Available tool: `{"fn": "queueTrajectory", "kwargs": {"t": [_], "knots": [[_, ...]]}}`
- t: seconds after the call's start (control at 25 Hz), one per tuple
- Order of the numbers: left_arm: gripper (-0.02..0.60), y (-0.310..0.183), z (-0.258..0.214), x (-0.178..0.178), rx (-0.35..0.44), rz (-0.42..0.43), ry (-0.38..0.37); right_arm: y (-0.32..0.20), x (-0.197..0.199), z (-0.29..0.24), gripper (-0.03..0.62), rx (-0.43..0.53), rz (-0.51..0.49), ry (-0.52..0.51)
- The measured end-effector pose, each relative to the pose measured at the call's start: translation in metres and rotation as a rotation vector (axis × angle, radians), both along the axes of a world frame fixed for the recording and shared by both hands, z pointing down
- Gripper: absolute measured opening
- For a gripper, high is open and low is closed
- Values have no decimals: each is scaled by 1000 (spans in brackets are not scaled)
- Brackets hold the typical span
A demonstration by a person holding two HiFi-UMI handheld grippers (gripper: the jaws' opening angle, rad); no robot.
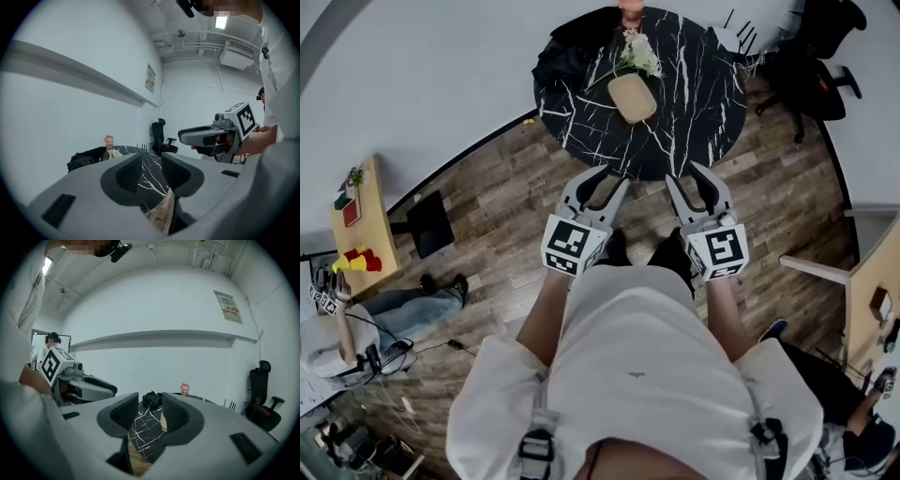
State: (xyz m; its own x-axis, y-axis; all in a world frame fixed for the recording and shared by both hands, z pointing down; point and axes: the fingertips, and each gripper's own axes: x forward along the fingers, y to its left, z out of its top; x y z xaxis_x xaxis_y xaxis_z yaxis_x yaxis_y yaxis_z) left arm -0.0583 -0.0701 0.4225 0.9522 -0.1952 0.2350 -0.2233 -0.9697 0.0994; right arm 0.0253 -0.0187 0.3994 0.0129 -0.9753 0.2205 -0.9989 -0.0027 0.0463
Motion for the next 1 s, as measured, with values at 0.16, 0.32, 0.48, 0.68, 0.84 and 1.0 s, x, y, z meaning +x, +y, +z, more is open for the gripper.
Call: {"fn": "queueTrajectory", "kwargs": {"t": [0.16,0.32,0.48,0.68,0.84,1.0], "knots": [[117,-7,6,-3,-10,-38,-23,-13,-2,8,158,-14,-43,-42],[117,-18,13,-2,-36,-98,-27,-31,1,15,163,-30,-104,-75],[117,-25,17,6,-64,-163,-43,-53,11,25,171,-54,-179,-116],[117,-41,19,13,-83,-258,-57,-78,23,32,181,-93,-276,-103],[117,-51,18,31,-85,-315,-63,-94,45,40,184,-123,-341,-67],[117,-57,17,56,-74,-351,-68,-105,76,54,178,-162,-389,-20]]}}
